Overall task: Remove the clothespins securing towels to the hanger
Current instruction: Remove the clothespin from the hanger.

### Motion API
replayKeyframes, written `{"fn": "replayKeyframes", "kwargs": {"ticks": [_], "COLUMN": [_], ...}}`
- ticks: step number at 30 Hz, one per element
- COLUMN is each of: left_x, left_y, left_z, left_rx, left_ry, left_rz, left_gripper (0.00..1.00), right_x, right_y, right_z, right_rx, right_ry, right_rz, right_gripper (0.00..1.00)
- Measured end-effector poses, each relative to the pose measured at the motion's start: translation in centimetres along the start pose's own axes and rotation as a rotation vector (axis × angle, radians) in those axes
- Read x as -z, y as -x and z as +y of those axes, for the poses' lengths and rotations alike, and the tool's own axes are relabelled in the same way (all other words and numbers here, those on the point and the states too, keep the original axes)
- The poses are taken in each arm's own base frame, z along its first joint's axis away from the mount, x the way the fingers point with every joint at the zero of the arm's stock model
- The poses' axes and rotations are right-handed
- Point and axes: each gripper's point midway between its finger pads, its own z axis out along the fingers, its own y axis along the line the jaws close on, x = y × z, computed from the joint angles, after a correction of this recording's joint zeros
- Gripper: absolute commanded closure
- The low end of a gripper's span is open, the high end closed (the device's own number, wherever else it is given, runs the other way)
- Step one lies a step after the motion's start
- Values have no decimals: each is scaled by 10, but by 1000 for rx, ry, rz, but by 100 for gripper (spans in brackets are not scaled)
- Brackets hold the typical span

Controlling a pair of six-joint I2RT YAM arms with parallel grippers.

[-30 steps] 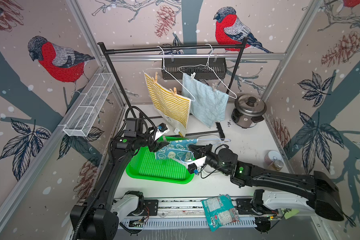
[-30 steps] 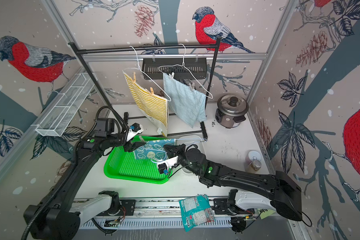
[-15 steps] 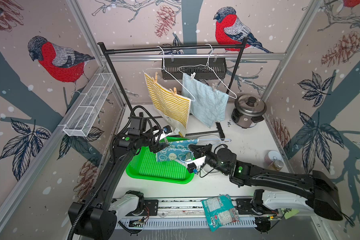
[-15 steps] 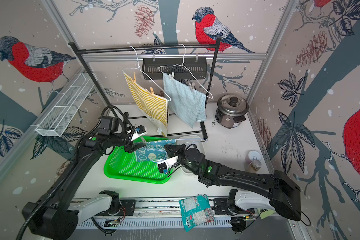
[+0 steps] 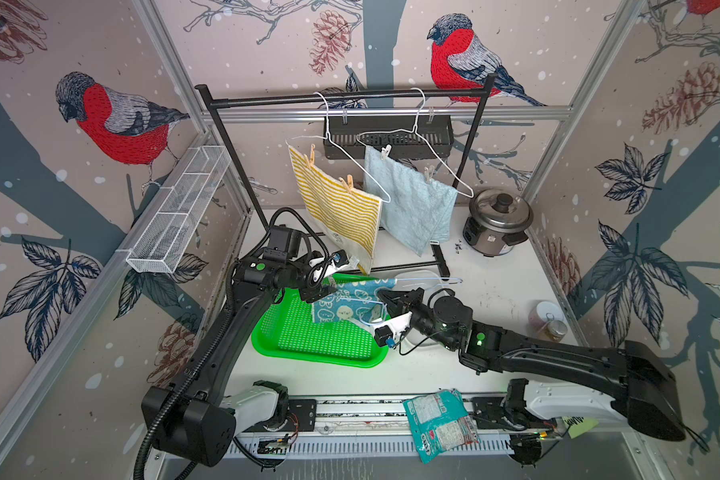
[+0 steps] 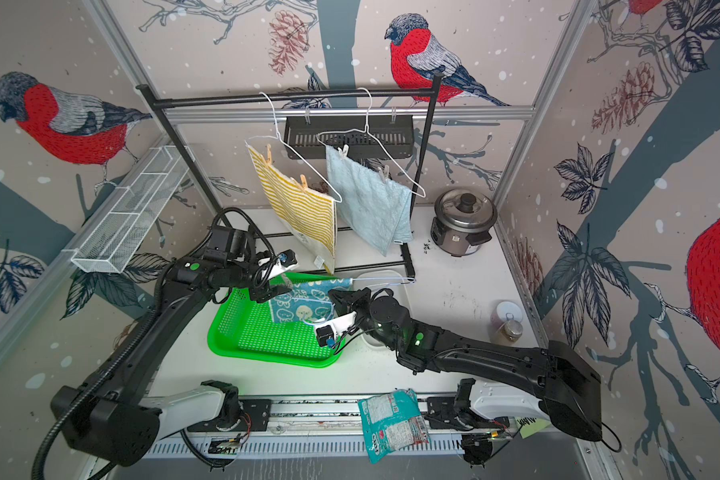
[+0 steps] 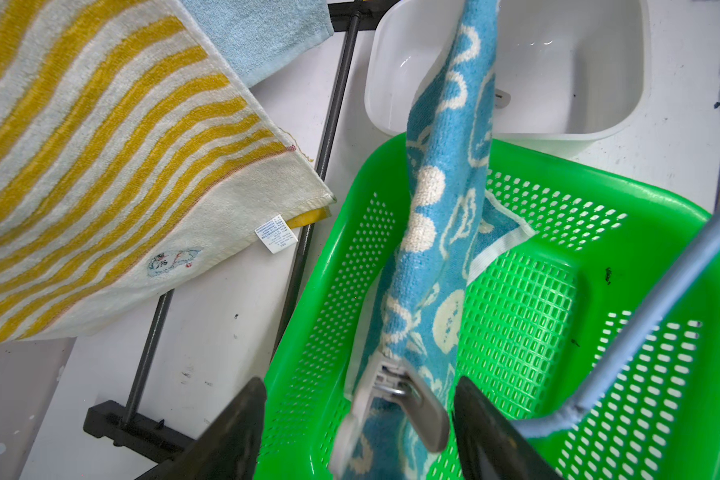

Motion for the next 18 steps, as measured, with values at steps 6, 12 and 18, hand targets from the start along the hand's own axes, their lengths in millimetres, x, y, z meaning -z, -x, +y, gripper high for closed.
{"fn": "replayKeyframes", "kwargs": {"ticks": [6,12,18], "left_x": [-2,-5,-7], "left_y": [-2,-2,-3], "left_z": [-4,-6,-7], "left_rx": [8,11,21], "left_ry": [-19,-36,-42], "left_rz": [6,8,12], "left_gripper": [37,39,42], "right_x": [0,-1,-1], "right_y": [0,2,4], "right_z": [0,1,-1], "right_rx": [0,-2,-8], "right_ry": [1,1,-8], "right_rz": [-3,-10,-22], "right_gripper": [100,100,100]}}
